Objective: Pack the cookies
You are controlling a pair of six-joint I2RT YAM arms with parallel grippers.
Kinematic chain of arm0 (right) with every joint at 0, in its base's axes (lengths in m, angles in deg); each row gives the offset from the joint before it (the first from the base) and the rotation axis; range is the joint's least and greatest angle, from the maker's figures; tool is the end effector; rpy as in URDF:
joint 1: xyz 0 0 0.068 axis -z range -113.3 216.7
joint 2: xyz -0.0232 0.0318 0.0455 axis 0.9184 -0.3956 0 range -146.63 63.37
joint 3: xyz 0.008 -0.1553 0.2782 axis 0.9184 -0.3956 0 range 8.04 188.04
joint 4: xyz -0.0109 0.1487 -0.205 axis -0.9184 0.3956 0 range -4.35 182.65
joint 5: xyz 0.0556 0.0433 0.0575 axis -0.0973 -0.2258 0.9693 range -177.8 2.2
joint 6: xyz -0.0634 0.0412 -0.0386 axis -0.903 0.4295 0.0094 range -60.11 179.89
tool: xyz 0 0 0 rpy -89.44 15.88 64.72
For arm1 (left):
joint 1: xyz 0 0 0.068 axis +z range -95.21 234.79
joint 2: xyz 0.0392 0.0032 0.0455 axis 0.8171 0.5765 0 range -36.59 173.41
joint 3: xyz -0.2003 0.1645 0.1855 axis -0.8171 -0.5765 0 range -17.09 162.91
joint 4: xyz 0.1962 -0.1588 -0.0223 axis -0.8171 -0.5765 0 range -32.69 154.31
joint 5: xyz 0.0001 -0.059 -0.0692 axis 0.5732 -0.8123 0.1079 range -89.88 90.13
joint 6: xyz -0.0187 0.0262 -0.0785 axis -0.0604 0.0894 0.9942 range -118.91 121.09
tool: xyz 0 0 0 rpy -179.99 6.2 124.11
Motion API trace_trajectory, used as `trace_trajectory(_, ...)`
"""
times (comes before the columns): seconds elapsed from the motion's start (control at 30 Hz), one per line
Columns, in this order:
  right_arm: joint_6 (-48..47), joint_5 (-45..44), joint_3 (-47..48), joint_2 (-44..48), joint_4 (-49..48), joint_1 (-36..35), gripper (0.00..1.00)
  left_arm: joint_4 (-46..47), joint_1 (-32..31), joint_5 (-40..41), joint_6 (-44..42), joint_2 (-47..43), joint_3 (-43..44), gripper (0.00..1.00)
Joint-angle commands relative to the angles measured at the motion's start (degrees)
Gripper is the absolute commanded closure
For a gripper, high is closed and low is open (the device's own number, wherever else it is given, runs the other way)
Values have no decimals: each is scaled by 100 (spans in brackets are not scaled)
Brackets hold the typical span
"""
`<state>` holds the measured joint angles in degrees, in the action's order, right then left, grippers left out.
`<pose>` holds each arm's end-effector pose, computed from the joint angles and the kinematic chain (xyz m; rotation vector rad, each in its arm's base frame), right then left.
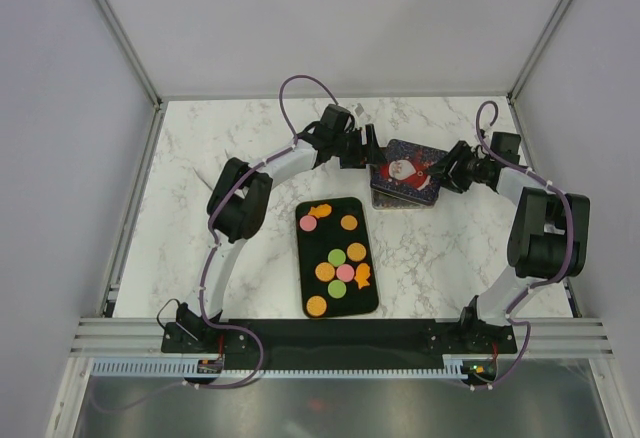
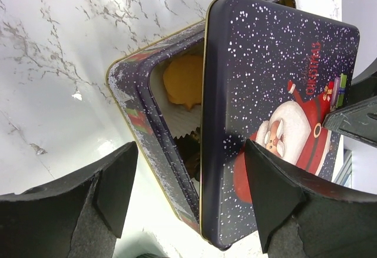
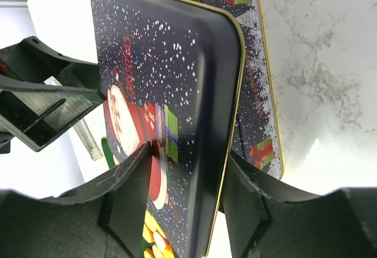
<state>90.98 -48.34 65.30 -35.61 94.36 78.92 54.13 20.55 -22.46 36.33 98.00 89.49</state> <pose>0.3705 -0.0318 0.2069 0.5970 2.3414 0.9891 0.4696 -0.3545 0.1889 0.2118 2.4014 -1.0580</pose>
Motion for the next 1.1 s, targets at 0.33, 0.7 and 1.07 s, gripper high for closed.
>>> trace_trajectory(0.33, -587, -1546, 277, 124, 377, -150, 40, -213, -13, 106, -290, 279, 214, 20)
trace_trajectory(0.7, -516, -1653, 392, 256, 474, -221, 38, -292, -13, 114, -316, 349, 328, 21)
trace_trajectory(1.07, -463, -1696, 436, 608, 561, -142, 37, -310, -13, 114, -272, 376, 354, 21)
